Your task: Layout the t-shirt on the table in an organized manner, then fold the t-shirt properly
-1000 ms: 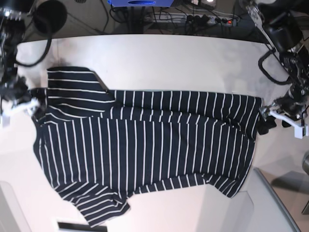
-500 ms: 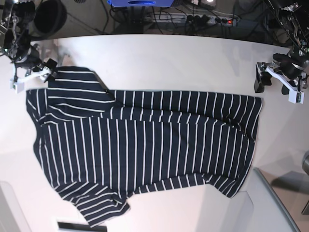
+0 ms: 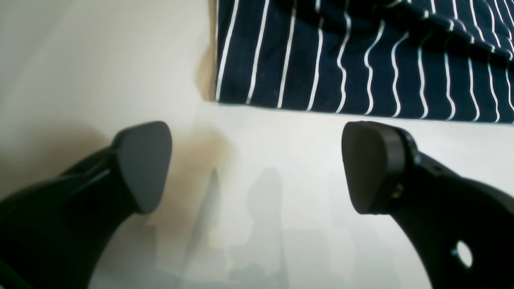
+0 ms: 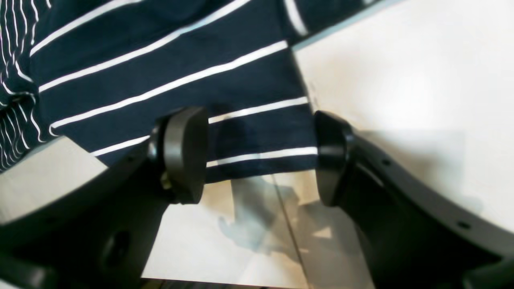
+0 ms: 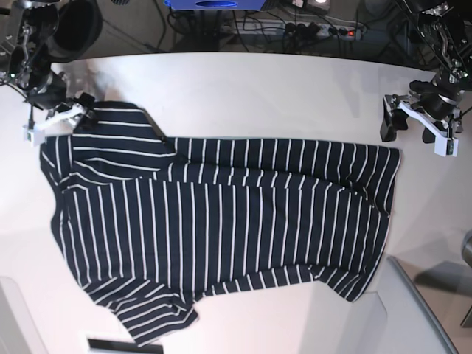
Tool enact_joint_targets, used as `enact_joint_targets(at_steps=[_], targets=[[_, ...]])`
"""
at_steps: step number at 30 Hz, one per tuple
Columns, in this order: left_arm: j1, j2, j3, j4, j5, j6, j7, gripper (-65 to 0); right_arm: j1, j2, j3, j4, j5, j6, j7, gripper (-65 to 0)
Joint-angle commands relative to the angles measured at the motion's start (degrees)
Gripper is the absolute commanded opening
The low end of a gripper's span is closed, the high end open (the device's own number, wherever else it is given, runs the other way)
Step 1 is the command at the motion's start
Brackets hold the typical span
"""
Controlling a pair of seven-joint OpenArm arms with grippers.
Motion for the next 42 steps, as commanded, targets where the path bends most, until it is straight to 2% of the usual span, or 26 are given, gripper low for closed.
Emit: enact_joint_targets(at_steps=[1,4,11,12,14,18,22,26,32,34,37,39,40,42], targets=[[-0.11,-0.92,-0.35,0.96,-0.88,-0.3,-1.24,0.0,-0.3,0.24,0.01,0.25,-0.36,-0.09,-1.63,-27.0],[-0.11,-1.01,-0.35,0.96,-0.88,-0.3,-1.24,0.0,-0.3,0.15,0.01,0.25,-0.36,-0.09,-1.63,-33.6],[-0.11,-1.1,-0.35,0.96,-0.88,-0.3,-1.24,0.0,-0.12,0.33,0.01,0.51,-0.28,-0.09,-1.63,-64.4],[-0.11,-1.1,-0.35,0.96,-0.88,-0.3,-1.24,0.0,-0.03,0.42,0.01,0.86,-0.1,-0.09,-1.63,-65.0],[-0.11,-1.01,-0.35,0.96,-0.88,-0.3,-1.24,0.0,0.14,0.33,-0.08,3.06,-0.1,-0.09,-2.07,-64.1],[-0.2,-1.01,-0.35,0.96,-0.88,-0.3,-1.15,0.0,4.71,0.33,-0.08,9.04,-0.28,-0.09,-9.54,-64.2],[-0.2,-0.92,-0.35,0.96,-0.88,-0.3,-1.15,0.0,12.54,0.68,-0.08,11.33,-0.36,-0.35,-15.78,-64.2],[-0.11,-0.92,-0.35,0.96,-0.88,-0.3,-1.15,0.0,22.38,0.68,-0.08,7.99,-0.45,-0.44,-20.0,-64.2],[-0.11,-0.92,-0.17,-1.15,-0.88,-0.3,-1.15,0.0,33.02,0.68,-0.08,-3.62,-0.45,-0.17,-19.74,-64.2],[-0.11,-0.92,-0.17,-2.3,-0.88,-0.3,-1.15,0.0,35.13,0.68,-0.34,-7.05,-0.45,-0.09,-17.45,-64.2],[-0.11,-0.92,0.0,-3.53,-0.88,-0.3,-1.24,0.0,37.24,1.3,-4.74,-11.09,-0.45,-0.09,-13.23,-63.3],[-0.11,-0.92,0.0,-3.79,-0.79,-0.3,-1.32,0.0,38.21,1.74,-8.17,-13.82,-0.36,-0.09,-10.95,-59.1],[-0.11,-0.92,0.09,-3.62,-0.71,-0.3,-1.32,0.0,38.56,1.82,-9.75,-14.78,-0.36,-0.09,-9.98,-53.6],[-0.11,-1.01,0.09,-3.35,-0.35,-0.3,-1.32,0.0,38.74,1.82,-11.6,-15.22,-0.36,-0.09,-8.22,-37.2]])
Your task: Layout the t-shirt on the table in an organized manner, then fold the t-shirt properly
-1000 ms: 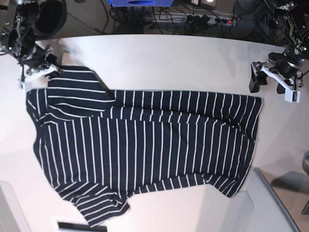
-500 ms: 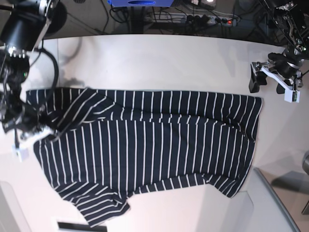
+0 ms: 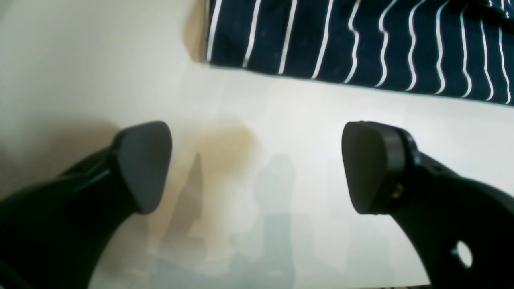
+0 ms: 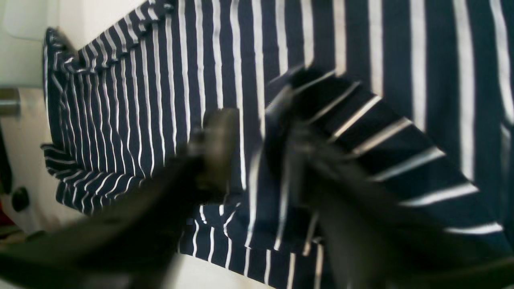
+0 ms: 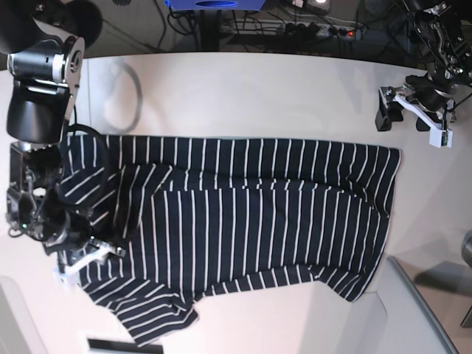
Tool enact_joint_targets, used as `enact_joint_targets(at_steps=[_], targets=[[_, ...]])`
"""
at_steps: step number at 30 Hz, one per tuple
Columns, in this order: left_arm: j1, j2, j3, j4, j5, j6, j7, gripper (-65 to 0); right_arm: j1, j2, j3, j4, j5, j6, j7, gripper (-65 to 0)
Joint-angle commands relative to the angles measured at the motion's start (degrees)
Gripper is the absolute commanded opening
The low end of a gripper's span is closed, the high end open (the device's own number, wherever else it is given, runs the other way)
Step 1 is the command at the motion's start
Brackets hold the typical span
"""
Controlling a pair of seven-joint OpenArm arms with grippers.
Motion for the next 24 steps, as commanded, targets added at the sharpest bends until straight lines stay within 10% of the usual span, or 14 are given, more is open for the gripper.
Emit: enact_joint_targets(at_steps=[1,6,11,18,24], targets=[[-0.37,-1.1,-0.24,1.13,-0.53,-0.3,-1.3,-1.2,1.36,0.78,0.27,1.17,1.1,0.35,1.24,-30.6],[-0.64,-1.36,-0.5,0.95,-0.97,-0.3,-1.39,-26.7,-5.23,1.48,3.96,12.34,1.28,0.09,1.6,-28.1],[-0.72,-0.92,-0.59,0.6,-1.06,-0.3,-1.39,-63.4,-21.67,-6.52,19.35,29.39,1.19,-3.43,1.24,-35.6],[-1.43,-0.57,-0.24,0.6,-1.06,-0.3,-1.3,-65.0,-32.49,-12.32,29.11,29.83,1.28,-3.34,1.6,-24.9],[-1.52,-0.13,-0.24,0.6,-1.06,-0.3,-1.3,-65.0,-25.37,-10.39,37.28,14.97,1.28,-3.25,2.12,-24.9]])
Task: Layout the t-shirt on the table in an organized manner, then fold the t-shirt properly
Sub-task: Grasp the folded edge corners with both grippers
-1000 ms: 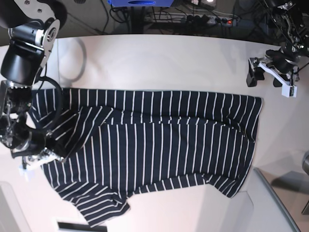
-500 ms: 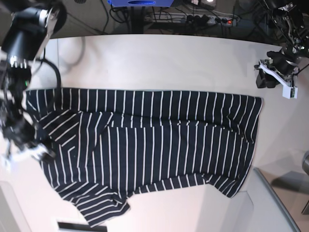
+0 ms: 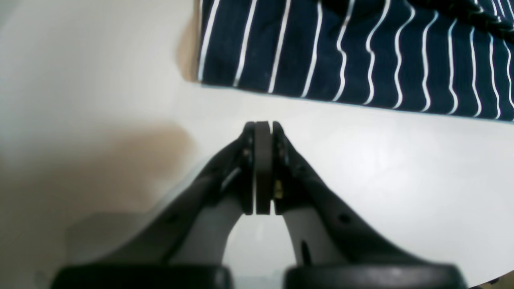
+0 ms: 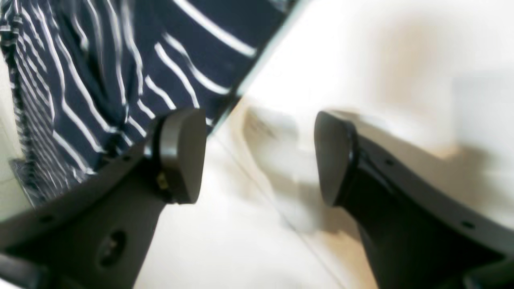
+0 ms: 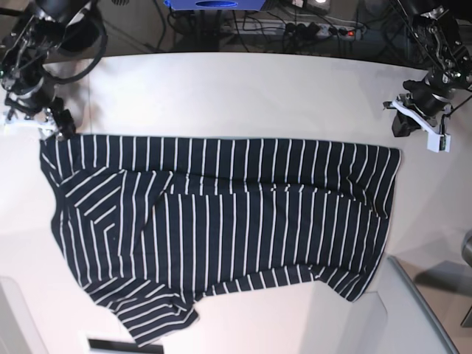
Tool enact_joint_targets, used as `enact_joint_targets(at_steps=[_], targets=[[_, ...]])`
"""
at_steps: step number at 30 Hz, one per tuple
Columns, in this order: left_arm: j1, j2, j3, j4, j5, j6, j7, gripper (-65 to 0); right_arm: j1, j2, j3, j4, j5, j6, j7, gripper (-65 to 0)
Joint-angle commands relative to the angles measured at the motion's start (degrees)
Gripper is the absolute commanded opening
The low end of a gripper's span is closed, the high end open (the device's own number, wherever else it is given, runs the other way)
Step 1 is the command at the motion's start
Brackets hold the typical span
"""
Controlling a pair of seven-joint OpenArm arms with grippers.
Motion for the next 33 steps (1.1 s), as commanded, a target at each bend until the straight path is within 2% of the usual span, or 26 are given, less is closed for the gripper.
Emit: enact_joint_targets(at_steps=[1,5,8,11,13,15,17,19,21,22,25,30,33], targets=[[-0.18,-0.98,-0.3,0.8,-0.82,-0.3,-1.17,-65.0,1.72,1.75,0.43,-1.65,0.23,-0.26,0.51,-24.9],[0.26,-0.98,-0.65,0.8,-0.82,-0.3,-1.17,-65.0,4.97,4.03,0.79,-9.83,0.23,-0.17,2.0,-25.1],[0.43,-1.07,-0.74,0.8,-0.82,-0.3,-1.17,-65.0,6.12,4.38,0.52,-12.99,0.23,-0.17,4.9,-25.2],[1.05,-1.16,-0.74,0.8,-0.82,-0.3,-1.17,-65.0,6.82,4.38,0.35,-14.31,0.14,-0.17,5.34,-25.2],[1.05,-1.07,-0.74,0.8,-0.82,-0.3,-1.17,-61.1,6.82,4.38,0.35,-14.31,0.14,-0.17,5.43,-25.4],[1.05,-1.07,-0.74,0.71,-0.82,-0.3,-1.17,-59.9,6.82,4.38,0.35,-14.49,0.14,-0.17,5.43,-26.1],[0.87,-0.98,-0.74,0.71,-0.82,-0.3,-1.17,-59.9,6.82,4.38,0.35,-14.58,0.14,-0.17,5.52,-32.9],[0.52,-0.98,-0.83,-0.35,-0.9,-0.3,-1.17,-59.1,6.82,4.38,0.35,-14.67,0.14,0.09,5.43,-48.5],[-0.8,-0.98,-1.62,-2.72,-0.99,-0.3,-1.17,-58.9,6.73,4.38,0.35,-14.67,0.14,2.11,5.08,-64.5],[-1.76,-0.98,-2.85,-4.3,-1.52,-0.3,-0.91,-58.3,6.64,4.38,0.35,-14.67,0.14,3.26,5.08,-65.0],[-3.7,-1.42,-6.28,-10.19,-6.09,-0.3,-0.73,-49.7,6.47,4.3,0.35,-14.75,0.14,4.4,5.08,-63.3],[-3.52,-3.44,-6.63,-13.18,-13.92,-0.3,-0.73,-27.3,6.47,4.3,0.35,-14.75,-0.12,4.4,5.08,-63.9],[-4.05,-3.53,-7.16,-13.97,-15.5,-0.3,-0.91,-19.6,6.47,4.3,0.26,-14.75,-0.21,4.4,5.08,-63.9]])
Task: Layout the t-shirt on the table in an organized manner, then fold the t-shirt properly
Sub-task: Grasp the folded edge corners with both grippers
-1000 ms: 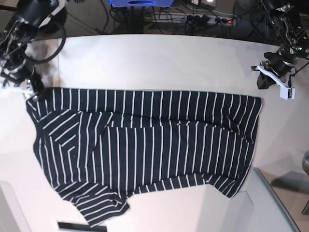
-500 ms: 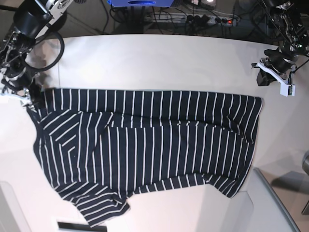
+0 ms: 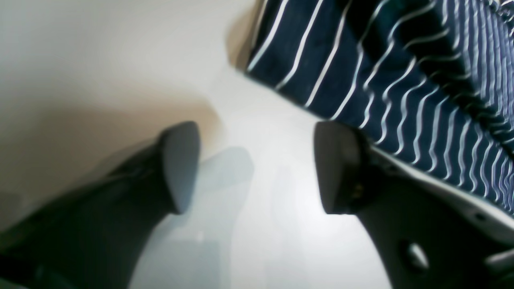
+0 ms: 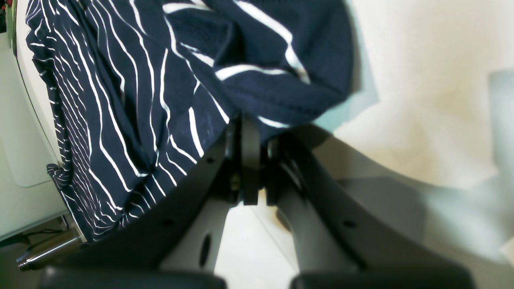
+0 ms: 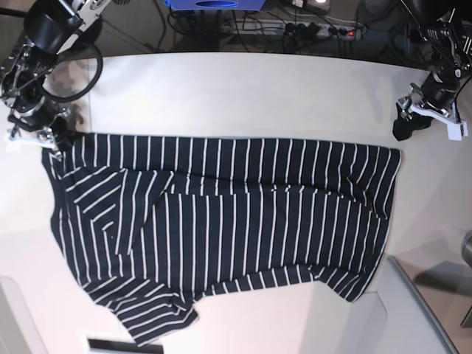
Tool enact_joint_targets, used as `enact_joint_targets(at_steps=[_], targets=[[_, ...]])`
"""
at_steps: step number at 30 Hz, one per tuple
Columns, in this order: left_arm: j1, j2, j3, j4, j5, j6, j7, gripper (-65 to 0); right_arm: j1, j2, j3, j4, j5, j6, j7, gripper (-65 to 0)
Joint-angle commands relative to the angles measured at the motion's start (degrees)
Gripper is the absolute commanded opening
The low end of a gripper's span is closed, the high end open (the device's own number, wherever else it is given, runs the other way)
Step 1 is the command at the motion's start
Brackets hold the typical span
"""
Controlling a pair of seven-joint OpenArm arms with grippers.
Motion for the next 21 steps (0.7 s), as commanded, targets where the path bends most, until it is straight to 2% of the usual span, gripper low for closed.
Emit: enact_joint_targets(at_steps=[1,9,14,18,21], targets=[[-0.47,-1.06,-0.32,-0.32,-1.16,-0.65,-1.11,-19.1,0.26,0.23,-0.2,0.22,-0.87,-0.32,-0.72,-63.9],[-8.99,-2.2,-0.32,-13.5,-0.9,-0.65,-1.28,-19.3,0.44,0.32,-0.2,0.31,-0.87,-0.14,-3.18,-63.9],[-10.84,-2.12,-0.05,-15.0,-0.9,-0.65,-1.46,-19.3,0.44,1.28,-0.2,0.31,-0.69,-0.14,-3.44,-64.1],[-10.84,-1.24,0.47,-15.09,-0.9,-0.65,-6.91,-19.3,0.35,1.46,-0.2,0.31,-0.6,-0.14,-3.44,-64.1],[-10.93,-0.89,3.46,-15.09,-0.98,-0.65,-7.79,-19.3,0.26,1.46,-0.2,0.31,-0.6,-0.14,-3.44,-64.1]])
